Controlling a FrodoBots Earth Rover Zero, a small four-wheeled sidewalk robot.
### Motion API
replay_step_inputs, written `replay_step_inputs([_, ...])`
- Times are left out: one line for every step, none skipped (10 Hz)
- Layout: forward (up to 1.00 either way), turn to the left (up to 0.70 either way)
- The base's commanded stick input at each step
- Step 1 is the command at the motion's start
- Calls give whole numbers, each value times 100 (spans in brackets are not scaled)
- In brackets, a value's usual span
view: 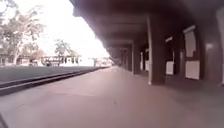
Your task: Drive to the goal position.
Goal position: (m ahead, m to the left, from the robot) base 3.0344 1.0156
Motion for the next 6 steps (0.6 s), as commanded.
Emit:
replay_step_inputs([85,0])
replay_step_inputs([85,0])
replay_step_inputs([85,0])
replay_step_inputs([85,0])
replay_step_inputs([85,0])
replay_step_inputs([85,0])
